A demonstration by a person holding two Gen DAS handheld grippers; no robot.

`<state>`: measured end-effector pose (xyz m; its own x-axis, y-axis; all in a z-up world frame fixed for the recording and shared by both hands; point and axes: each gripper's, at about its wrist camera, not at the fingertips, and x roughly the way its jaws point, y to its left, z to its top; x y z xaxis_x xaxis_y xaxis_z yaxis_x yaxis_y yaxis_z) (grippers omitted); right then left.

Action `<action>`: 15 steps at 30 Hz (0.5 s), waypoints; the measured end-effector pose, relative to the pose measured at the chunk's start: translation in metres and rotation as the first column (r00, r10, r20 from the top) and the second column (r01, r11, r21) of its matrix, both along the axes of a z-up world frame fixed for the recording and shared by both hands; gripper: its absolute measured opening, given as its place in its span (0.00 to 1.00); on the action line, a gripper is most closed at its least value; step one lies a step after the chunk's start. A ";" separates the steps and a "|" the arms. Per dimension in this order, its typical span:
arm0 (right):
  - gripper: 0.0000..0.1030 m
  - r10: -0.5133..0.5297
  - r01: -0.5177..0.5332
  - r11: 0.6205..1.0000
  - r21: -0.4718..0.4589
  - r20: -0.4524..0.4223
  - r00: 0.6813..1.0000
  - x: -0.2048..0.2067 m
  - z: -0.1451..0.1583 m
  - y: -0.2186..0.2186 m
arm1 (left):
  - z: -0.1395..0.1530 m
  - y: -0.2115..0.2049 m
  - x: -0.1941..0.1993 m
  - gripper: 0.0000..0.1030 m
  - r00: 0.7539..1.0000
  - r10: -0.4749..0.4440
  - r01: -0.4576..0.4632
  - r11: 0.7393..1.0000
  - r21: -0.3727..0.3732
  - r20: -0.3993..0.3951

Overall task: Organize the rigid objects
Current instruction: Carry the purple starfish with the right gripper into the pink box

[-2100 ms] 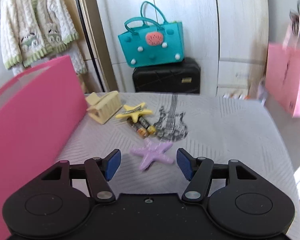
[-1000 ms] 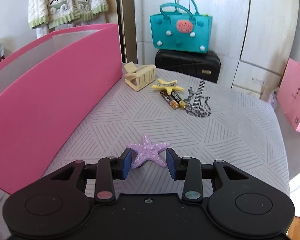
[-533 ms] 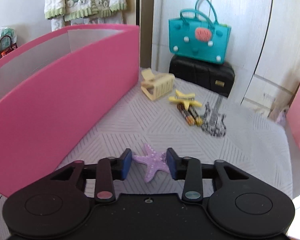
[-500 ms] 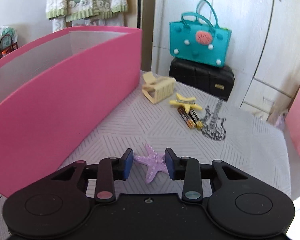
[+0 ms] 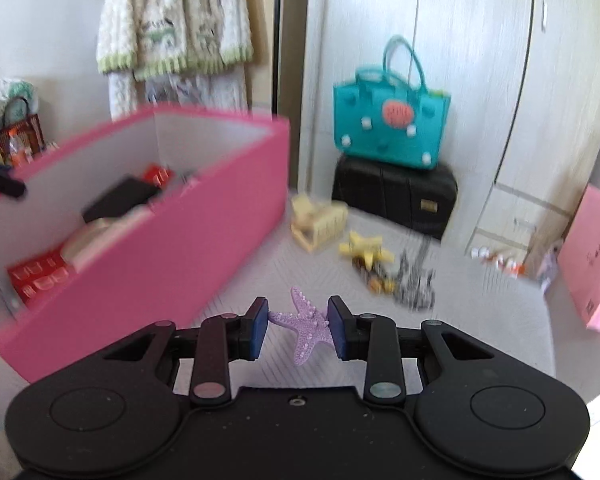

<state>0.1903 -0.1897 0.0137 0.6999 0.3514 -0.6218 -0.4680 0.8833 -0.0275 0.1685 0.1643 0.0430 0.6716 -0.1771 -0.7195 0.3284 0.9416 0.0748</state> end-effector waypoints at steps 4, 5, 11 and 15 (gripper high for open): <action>0.36 0.010 -0.013 0.999 0.029 0.091 0.996 -0.010 0.033 0.008 | 0.000 0.004 0.000 0.10 1.000 0.003 -0.003 1.000 -0.019 0.002; 0.36 0.014 -0.019 0.999 0.040 0.103 0.995 -0.011 0.039 0.011 | 0.000 0.004 0.000 0.10 1.000 0.002 -0.002 1.000 -0.021 0.002; 0.36 0.139 -0.147 0.985 0.094 0.092 0.986 -0.007 0.059 0.050 | 0.000 0.006 0.000 0.10 1.000 -0.006 0.006 1.000 -0.021 -0.004; 0.36 0.246 -0.249 0.966 0.071 0.047 0.968 0.005 0.056 0.090 | 0.000 0.008 0.001 0.11 1.000 -0.013 0.013 0.999 -0.031 -0.007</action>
<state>0.1953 -0.0998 0.0695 0.6072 0.5615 -0.5622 -0.6722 0.7402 0.0132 0.1695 0.1725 0.0434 0.6636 -0.2081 -0.7186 0.3414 0.9389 0.0434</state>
